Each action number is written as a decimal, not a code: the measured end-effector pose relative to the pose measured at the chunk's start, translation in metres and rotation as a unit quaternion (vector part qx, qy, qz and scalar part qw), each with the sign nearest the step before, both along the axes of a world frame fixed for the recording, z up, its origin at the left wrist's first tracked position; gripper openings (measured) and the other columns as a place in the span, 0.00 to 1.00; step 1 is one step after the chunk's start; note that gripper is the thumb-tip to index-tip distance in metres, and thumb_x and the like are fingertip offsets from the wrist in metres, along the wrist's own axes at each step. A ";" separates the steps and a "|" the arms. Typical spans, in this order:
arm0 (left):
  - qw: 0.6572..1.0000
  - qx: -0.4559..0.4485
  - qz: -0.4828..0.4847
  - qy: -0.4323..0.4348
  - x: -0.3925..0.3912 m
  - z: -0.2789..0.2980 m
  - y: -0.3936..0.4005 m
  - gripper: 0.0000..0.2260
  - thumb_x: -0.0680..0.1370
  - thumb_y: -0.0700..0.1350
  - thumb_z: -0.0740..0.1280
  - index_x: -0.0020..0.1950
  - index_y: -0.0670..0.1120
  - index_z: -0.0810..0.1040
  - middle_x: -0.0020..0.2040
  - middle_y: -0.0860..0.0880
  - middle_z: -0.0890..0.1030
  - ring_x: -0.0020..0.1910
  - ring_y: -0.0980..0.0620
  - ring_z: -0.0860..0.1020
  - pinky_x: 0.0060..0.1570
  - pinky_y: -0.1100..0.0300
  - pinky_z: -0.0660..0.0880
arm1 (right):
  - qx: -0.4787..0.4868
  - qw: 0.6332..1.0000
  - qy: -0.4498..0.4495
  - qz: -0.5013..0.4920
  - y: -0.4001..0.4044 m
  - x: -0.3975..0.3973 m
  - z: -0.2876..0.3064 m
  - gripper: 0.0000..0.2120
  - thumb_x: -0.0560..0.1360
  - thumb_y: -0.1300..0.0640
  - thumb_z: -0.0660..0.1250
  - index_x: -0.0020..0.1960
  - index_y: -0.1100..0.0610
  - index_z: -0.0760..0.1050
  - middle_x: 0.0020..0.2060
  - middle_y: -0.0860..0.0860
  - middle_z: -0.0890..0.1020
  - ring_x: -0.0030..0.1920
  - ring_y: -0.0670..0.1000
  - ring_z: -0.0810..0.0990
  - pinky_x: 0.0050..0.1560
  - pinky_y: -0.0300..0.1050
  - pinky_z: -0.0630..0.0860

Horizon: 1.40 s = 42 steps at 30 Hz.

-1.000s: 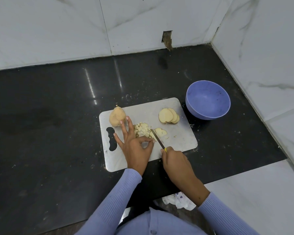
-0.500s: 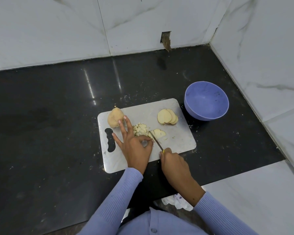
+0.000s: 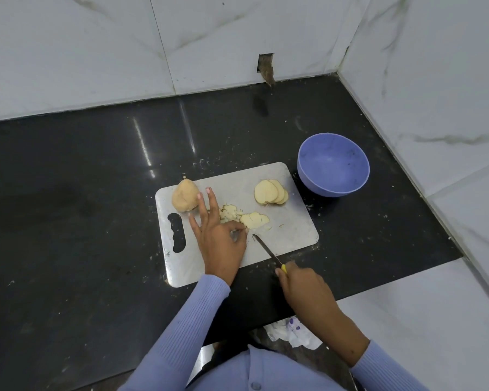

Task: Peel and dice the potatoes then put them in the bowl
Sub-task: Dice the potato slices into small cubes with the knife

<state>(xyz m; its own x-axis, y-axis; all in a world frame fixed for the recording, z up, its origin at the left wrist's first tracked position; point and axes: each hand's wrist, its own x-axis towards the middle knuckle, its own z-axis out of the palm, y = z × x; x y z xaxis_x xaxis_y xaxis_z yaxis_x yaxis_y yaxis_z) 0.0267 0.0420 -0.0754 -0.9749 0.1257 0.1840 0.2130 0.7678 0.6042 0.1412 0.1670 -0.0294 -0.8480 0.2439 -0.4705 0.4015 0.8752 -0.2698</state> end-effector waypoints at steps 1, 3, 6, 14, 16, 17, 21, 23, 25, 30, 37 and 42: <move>1.000 0.013 -0.017 0.006 0.000 -0.001 -0.002 0.03 0.69 0.43 0.76 0.37 0.50 0.84 0.76 0.44 0.57 0.77 0.44 0.50 0.73 0.52 0.38 | -0.004 1.000 0.015 -0.004 0.005 -0.001 0.004 0.15 0.82 0.46 0.49 0.48 0.55 0.67 0.41 0.52 0.76 0.43 0.54 0.77 0.43 0.45 0.70; 0.998 0.039 -0.039 0.004 0.000 0.000 -0.007 0.03 0.70 0.41 0.75 0.41 0.48 0.85 0.73 0.42 0.67 0.74 0.43 0.59 0.73 0.47 0.51 | 0.008 0.998 0.055 0.001 0.013 -0.007 0.011 0.14 0.82 0.44 0.50 0.45 0.53 0.64 0.35 0.48 0.72 0.38 0.51 0.73 0.39 0.43 0.67; 0.997 0.042 -0.061 0.005 -0.001 0.007 -0.014 0.08 0.71 0.40 0.74 0.49 0.46 0.84 0.62 0.46 0.78 0.63 0.44 0.73 0.65 0.45 0.66 | 0.040 0.996 0.073 0.035 0.021 -0.022 0.019 0.14 0.82 0.44 0.51 0.44 0.52 0.63 0.32 0.46 0.67 0.36 0.50 0.70 0.38 0.43 0.65; 0.997 0.039 -0.071 -0.002 -0.004 0.024 -0.020 0.13 0.73 0.36 0.70 0.56 0.46 0.82 0.54 0.50 0.81 0.55 0.50 0.75 0.55 0.57 0.72 | -0.017 0.990 0.143 0.000 0.036 -0.060 0.003 0.12 0.75 0.50 0.67 0.42 0.54 0.66 0.39 0.48 0.71 0.39 0.49 0.72 0.38 0.42 0.67; 0.997 0.040 -0.059 -0.007 -0.004 0.027 -0.020 0.13 0.74 0.35 0.69 0.57 0.45 0.81 0.54 0.49 0.81 0.55 0.50 0.75 0.53 0.61 0.70 | -0.073 0.984 0.164 -0.008 0.033 -0.072 -0.003 0.14 0.71 0.52 0.73 0.44 0.56 0.68 0.40 0.48 0.72 0.40 0.50 0.73 0.38 0.43 0.68; 0.998 0.041 -0.056 -0.006 -0.003 0.029 -0.020 0.14 0.74 0.34 0.69 0.57 0.45 0.81 0.54 0.49 0.81 0.55 0.49 0.76 0.53 0.62 0.69 | -0.092 0.981 0.169 -0.005 0.030 -0.077 -0.004 0.17 0.69 0.52 0.75 0.45 0.57 0.68 0.41 0.48 0.71 0.40 0.49 0.72 0.38 0.42 0.67; 0.998 0.043 -0.050 -0.006 -0.002 0.030 -0.019 0.15 0.72 0.32 0.70 0.56 0.45 0.82 0.53 0.49 0.82 0.54 0.48 0.77 0.52 0.62 0.70 | -0.083 0.977 0.187 0.050 0.015 -0.095 -0.013 0.22 0.67 0.51 0.76 0.45 0.53 0.62 0.42 0.47 0.70 0.41 0.49 0.69 0.38 0.42 0.63; 0.998 0.041 -0.049 -0.004 -0.001 0.029 -0.019 0.15 0.71 0.32 0.70 0.55 0.45 0.82 0.52 0.49 0.82 0.53 0.48 0.77 0.51 0.62 0.70 | -0.088 0.974 0.197 0.067 0.010 -0.103 -0.016 0.20 0.68 0.52 0.75 0.43 0.53 0.62 0.42 0.48 0.71 0.40 0.50 0.70 0.37 0.43 0.63; 0.998 0.037 -0.045 -0.005 0.001 0.027 -0.018 0.15 0.70 0.31 0.70 0.55 0.45 0.82 0.52 0.48 0.82 0.53 0.48 0.77 0.51 0.61 0.70 | -0.090 0.972 0.205 0.073 0.009 -0.111 -0.017 0.15 0.71 0.57 0.72 0.43 0.54 0.63 0.41 0.50 0.73 0.40 0.53 0.74 0.36 0.44 0.64; 0.999 0.008 -0.050 0.011 0.000 0.025 -0.021 0.15 0.68 0.35 0.74 0.53 0.44 0.83 0.51 0.48 0.82 0.51 0.46 0.77 0.50 0.59 0.70 | -0.201 0.949 0.233 0.061 0.010 -0.130 -0.014 0.14 0.75 0.65 0.65 0.40 0.48 0.66 0.47 0.50 0.83 0.46 0.50 0.81 0.39 0.42 0.75; 0.993 -0.086 -0.078 -0.005 -0.014 0.015 -0.018 0.18 0.64 0.47 0.79 0.53 0.49 0.84 0.54 0.47 0.78 0.55 0.45 0.73 0.56 0.54 0.66 | -0.209 0.958 0.194 -0.002 0.041 -0.111 -0.002 0.14 0.70 0.67 0.70 0.37 0.52 0.68 0.43 0.48 0.85 0.45 0.48 0.83 0.47 0.43 0.79; 0.989 -0.104 -0.100 0.030 -0.029 0.013 -0.011 0.14 0.65 0.47 0.79 0.49 0.49 0.85 0.52 0.46 0.78 0.53 0.45 0.73 0.53 0.55 0.62 | -0.203 0.973 0.099 -0.045 0.034 -0.091 -0.012 0.17 0.63 0.62 0.79 0.44 0.60 0.72 0.38 0.49 0.79 0.36 0.47 0.78 0.36 0.35 0.74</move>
